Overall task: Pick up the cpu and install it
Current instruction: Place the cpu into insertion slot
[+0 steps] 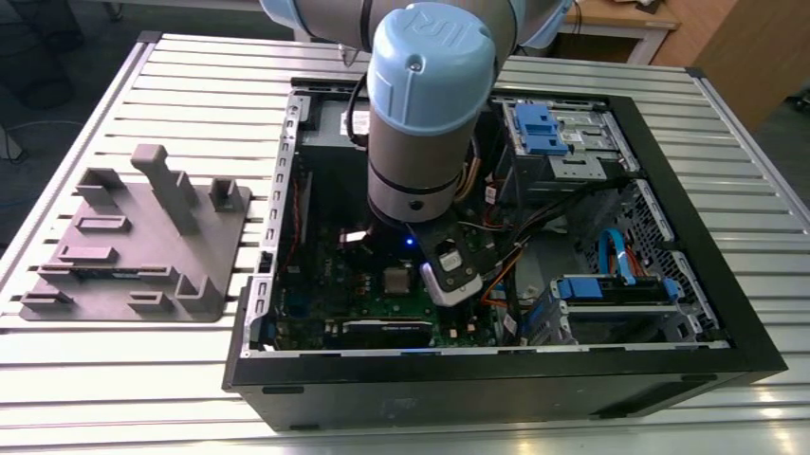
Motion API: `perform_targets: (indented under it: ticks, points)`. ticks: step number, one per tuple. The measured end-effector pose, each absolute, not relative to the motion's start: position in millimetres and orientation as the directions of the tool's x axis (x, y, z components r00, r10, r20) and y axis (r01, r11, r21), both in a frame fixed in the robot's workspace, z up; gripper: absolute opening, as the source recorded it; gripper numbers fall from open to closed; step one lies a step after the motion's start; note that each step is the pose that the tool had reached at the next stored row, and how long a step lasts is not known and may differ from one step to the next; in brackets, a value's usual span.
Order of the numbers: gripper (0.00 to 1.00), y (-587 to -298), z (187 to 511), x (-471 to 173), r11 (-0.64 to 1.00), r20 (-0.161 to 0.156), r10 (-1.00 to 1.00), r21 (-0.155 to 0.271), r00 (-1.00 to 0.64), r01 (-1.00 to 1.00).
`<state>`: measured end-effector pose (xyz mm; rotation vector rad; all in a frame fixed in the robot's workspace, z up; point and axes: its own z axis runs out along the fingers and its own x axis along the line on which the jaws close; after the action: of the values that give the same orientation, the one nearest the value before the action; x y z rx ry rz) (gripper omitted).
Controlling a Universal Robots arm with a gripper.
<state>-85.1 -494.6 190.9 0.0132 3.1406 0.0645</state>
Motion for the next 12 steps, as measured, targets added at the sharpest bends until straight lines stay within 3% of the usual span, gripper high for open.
perform_targets:
  ticks: [12]
  points:
    - [0.47, -495.1, 188.7, -85.0, 0.999, 0.000, 0.007, 0.041, -1.000, 0.007]
